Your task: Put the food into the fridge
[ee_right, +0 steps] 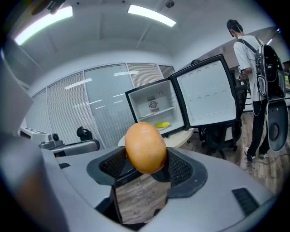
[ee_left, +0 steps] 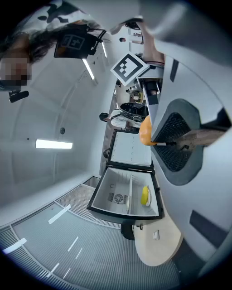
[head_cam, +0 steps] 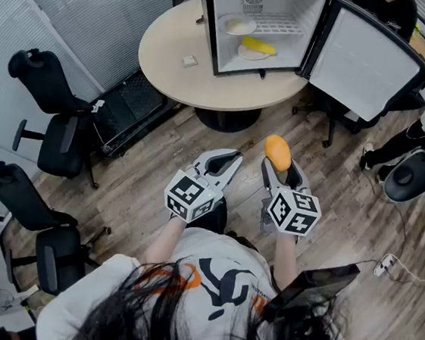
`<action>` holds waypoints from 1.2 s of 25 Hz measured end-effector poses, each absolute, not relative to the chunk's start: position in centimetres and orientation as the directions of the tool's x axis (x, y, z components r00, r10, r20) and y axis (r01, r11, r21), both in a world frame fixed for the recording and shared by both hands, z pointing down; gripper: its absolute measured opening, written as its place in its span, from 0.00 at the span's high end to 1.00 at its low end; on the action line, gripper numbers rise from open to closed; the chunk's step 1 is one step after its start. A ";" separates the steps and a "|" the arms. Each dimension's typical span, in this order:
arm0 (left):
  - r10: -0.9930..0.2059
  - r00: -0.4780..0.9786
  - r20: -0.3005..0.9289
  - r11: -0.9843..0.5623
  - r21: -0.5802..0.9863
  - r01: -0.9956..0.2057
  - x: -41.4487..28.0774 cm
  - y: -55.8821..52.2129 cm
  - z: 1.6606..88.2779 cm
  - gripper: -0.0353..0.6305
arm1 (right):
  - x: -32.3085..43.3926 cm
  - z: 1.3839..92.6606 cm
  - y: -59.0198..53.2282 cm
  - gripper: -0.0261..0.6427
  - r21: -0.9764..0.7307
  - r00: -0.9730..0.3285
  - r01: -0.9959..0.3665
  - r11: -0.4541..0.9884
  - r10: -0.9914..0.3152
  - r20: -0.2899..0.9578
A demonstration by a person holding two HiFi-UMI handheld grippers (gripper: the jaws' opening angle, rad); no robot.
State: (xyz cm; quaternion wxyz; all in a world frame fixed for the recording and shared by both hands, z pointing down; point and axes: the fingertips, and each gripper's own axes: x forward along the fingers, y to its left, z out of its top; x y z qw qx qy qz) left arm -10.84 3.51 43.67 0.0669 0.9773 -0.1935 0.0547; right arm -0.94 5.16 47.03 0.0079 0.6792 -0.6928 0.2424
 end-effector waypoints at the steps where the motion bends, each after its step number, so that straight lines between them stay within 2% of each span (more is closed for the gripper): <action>1: -0.367 0.920 0.136 -0.917 0.111 -0.382 -10.9 3.7 43.8 0.93 | -1.0 47.1 5.4 0.53 -0.325 -0.074 -0.945 -0.044 -0.937 0.342; 16: -0.280 0.948 0.151 -0.949 0.104 -0.297 -8.0 6.2 44.1 0.93 | 1.7 47.1 8.8 0.53 -0.321 0.010 -0.939 -0.127 -0.940 0.341; 30: -0.309 0.939 0.149 -0.937 0.123 -0.328 -6.8 2.3 44.3 0.93 | 2.9 47.2 4.6 0.53 -0.321 -0.021 -0.942 -0.094 -0.941 0.339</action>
